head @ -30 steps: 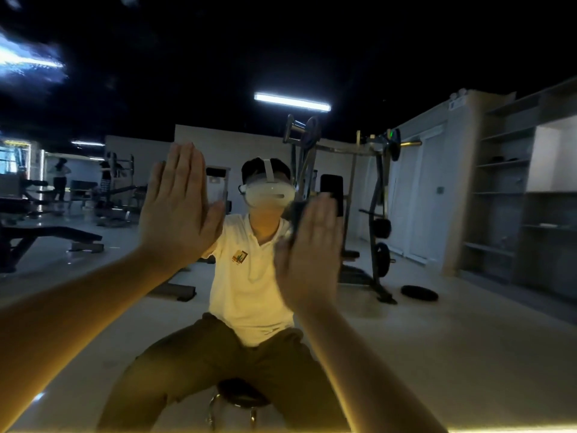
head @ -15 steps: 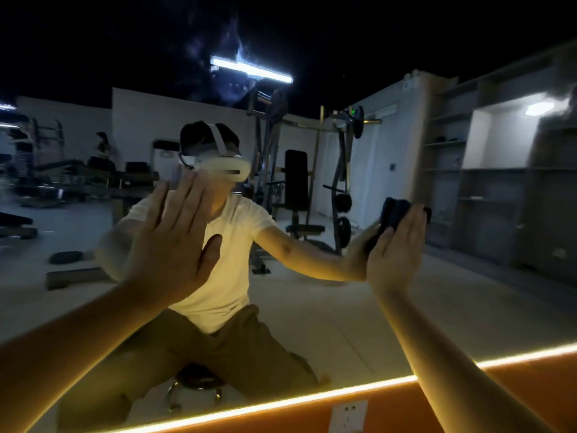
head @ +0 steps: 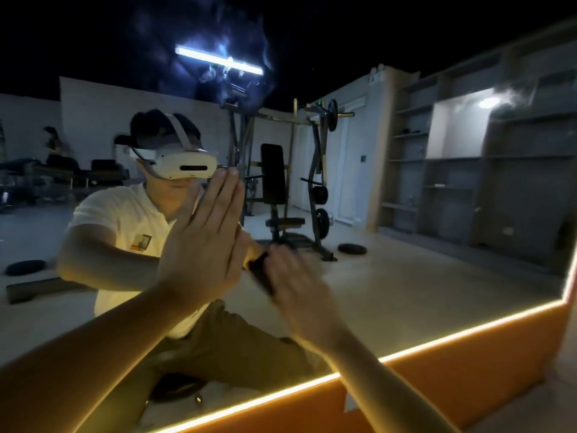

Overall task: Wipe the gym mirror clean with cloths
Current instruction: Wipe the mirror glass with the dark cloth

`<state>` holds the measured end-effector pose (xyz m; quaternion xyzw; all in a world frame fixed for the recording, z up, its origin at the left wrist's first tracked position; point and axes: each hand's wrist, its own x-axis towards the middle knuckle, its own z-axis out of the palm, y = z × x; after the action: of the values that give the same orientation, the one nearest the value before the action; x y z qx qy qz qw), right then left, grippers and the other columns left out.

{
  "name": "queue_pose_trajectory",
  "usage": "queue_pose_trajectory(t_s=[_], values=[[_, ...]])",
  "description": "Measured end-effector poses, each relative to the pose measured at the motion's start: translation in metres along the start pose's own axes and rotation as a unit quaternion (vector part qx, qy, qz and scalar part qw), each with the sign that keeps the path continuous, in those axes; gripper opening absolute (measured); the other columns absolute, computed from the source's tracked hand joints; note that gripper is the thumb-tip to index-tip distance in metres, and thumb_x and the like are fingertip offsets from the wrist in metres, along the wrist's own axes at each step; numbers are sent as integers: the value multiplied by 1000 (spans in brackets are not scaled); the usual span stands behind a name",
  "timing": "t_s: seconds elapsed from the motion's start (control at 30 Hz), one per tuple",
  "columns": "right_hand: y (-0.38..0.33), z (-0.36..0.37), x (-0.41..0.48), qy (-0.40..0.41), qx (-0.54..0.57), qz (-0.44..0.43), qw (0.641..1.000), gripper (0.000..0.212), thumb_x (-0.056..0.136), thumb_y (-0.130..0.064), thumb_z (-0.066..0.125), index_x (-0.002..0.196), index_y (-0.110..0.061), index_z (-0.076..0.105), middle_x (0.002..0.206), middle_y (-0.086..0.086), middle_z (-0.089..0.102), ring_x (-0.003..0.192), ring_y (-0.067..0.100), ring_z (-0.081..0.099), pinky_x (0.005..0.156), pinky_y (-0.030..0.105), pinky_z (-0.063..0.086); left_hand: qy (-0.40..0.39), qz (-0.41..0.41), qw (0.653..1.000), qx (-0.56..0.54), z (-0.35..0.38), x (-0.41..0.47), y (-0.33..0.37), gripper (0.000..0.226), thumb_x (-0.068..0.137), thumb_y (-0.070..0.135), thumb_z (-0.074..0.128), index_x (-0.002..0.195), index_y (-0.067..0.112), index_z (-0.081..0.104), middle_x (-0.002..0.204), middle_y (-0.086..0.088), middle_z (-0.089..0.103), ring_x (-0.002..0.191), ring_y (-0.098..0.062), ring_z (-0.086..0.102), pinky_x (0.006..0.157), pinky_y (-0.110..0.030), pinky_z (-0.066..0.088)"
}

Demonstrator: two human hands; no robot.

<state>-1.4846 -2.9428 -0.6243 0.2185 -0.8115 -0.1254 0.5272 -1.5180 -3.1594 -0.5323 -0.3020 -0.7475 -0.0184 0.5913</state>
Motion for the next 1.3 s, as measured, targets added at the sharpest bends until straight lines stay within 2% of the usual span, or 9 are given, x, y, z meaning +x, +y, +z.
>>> queue_pose_trajectory(t_s=[0.13, 0.23, 0.37, 0.57, 0.67, 0.77, 0.83, 1.03, 1.3], values=[[72, -14, 26, 132, 69, 402, 903, 60, 108, -32, 28, 159, -2, 28, 162, 19, 35, 151, 30, 32, 123, 49, 30, -18, -3, 1000, 5, 0, -1, 0, 71, 108, 41, 26, 161, -4, 16, 171, -22, 3, 161, -31, -1, 129, -55, 6], [63, -9, 55, 152, 75, 530, 831, 58, 105, -22, 26, 159, 0, 26, 164, 21, 31, 153, 35, 28, 122, 53, 30, -21, 17, 999, -23, -4, -1, -5, 75, 107, 49, 25, 162, -1, 18, 172, -19, 4, 161, -28, -2, 129, -51, 3], [-38, 4, 89, 219, 82, 363, 902, 52, 112, -29, 33, 155, 1, 36, 162, 20, 35, 152, 34, 31, 120, 56, 34, -13, 37, 995, -95, -25, -3, -25, 69, 108, 48, 27, 161, 3, 28, 171, -16, 16, 161, -25, 7, 129, -53, 14], [-61, -16, 97, 19, -14, 11, 1000, 62, 108, -27, 45, 160, -4, 23, 169, 16, 14, 159, 28, 6, 126, 52, 19, 45, -12, 999, -28, -55, 8, -86, 64, 109, 37, 25, 161, 0, 22, 170, -21, 16, 160, -31, 9, 127, -58, 12], [-8, -28, 95, 32, -26, 130, 991, 57, 107, -27, 40, 158, -4, 26, 165, 17, 26, 154, 32, 24, 121, 57, 30, 14, -14, 1000, 23, -51, 8, -98, 72, 107, 42, 26, 162, -3, 13, 170, -24, 7, 160, -34, 2, 127, -58, 10], [35, -35, 118, 145, 52, 419, 895, 59, 107, -28, 29, 159, -2, 27, 163, 18, 34, 151, 33, 32, 119, 56, 33, 12, 0, 999, 50, -46, 6, -97, 75, 106, 43, 26, 160, -8, 14, 168, -29, 7, 160, -37, 2, 128, -57, 5], [32, -35, 146, 172, 86, 491, 850, 62, 105, -30, 29, 160, -1, 25, 165, 18, 30, 154, 33, 26, 122, 55, 29, 20, 2, 998, 55, -46, 8, -96, 74, 106, 41, 28, 159, -9, 16, 168, -30, 8, 159, -37, 3, 129, -55, 2], [-99, -17, 177, 133, 99, 176, 970, 60, 107, -26, 31, 162, -5, 18, 171, 13, 14, 159, 25, 7, 129, 50, 12, 16, 10, 998, 54, -49, 6, -99, 73, 104, 39, 24, 160, -7, 17, 169, -28, 7, 160, -35, 3, 129, -54, 6], [-31, -40, 148, 20, -8, 28, 999, 61, 108, -34, 16, 161, -4, 22, 171, 12, 12, 159, 23, 4, 128, 52, 15, 6, 14, 997, 69, -47, 4, -100, 80, 104, 50, 25, 161, -6, 13, 170, -25, 5, 160, -33, 0, 130, -49, 2]])
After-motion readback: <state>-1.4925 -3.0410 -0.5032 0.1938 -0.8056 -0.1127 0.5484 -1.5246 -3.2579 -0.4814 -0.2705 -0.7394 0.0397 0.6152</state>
